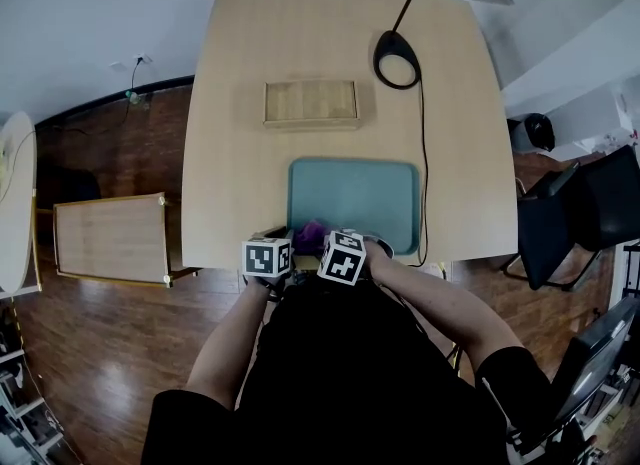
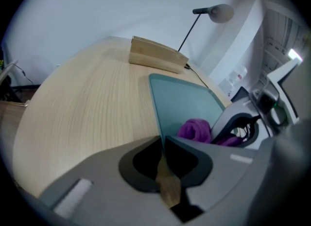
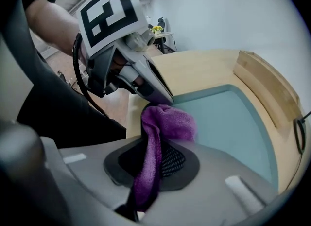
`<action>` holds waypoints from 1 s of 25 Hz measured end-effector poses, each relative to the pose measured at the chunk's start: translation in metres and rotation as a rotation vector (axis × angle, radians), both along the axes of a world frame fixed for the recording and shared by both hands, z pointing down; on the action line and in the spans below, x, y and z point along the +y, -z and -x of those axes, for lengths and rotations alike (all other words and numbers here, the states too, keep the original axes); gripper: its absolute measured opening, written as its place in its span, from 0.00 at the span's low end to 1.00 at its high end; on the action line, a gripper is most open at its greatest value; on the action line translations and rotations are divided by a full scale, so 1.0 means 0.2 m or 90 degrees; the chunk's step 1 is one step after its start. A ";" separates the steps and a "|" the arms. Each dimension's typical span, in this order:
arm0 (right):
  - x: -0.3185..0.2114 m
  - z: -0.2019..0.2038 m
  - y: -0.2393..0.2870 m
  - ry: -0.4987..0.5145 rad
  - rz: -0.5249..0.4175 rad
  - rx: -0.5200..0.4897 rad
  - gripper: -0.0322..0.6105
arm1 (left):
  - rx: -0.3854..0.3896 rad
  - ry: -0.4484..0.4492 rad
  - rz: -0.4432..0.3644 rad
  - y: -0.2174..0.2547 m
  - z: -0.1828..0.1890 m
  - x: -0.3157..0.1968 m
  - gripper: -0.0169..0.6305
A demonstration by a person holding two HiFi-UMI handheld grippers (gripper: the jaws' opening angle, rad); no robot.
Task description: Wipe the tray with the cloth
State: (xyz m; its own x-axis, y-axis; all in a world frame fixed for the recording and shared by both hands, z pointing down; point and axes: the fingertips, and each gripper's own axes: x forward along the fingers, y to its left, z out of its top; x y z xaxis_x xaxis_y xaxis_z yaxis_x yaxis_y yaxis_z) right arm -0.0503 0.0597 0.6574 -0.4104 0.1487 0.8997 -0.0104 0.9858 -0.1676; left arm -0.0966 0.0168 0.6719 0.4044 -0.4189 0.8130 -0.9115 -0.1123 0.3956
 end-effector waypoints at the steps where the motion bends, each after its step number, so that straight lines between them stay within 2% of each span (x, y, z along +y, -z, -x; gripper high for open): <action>1: -0.01 -0.01 -0.01 -0.002 0.005 0.000 0.13 | 0.000 -0.001 0.000 0.00 0.00 0.00 0.10; 6: -0.15 -0.01 0.00 -0.013 -0.028 -0.002 0.12 | -0.012 0.005 -0.001 0.02 0.02 -0.01 0.10; 11: -0.46 -0.05 0.00 -0.056 -0.073 0.015 0.13 | -0.019 0.009 -0.005 0.03 0.02 0.00 0.10; 15: -0.72 -0.09 0.00 -0.101 -0.077 0.025 0.13 | -0.013 0.008 -0.005 0.04 0.01 0.00 0.10; 18: -0.88 -0.11 0.01 -0.112 -0.090 0.036 0.13 | -0.016 0.011 -0.006 0.04 0.02 0.00 0.10; 25: -0.89 -0.12 -0.02 -0.129 -0.082 0.036 0.13 | -0.014 0.013 -0.005 0.03 0.03 0.00 0.10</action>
State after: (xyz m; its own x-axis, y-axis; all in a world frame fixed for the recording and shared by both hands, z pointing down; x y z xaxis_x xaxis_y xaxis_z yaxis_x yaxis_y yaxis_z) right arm -0.0260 -0.1188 0.6623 -0.3680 -0.0494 0.9285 -0.2159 0.9758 -0.0336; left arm -0.1020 0.0167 0.6660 0.3779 -0.4327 0.8185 -0.9221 -0.0965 0.3747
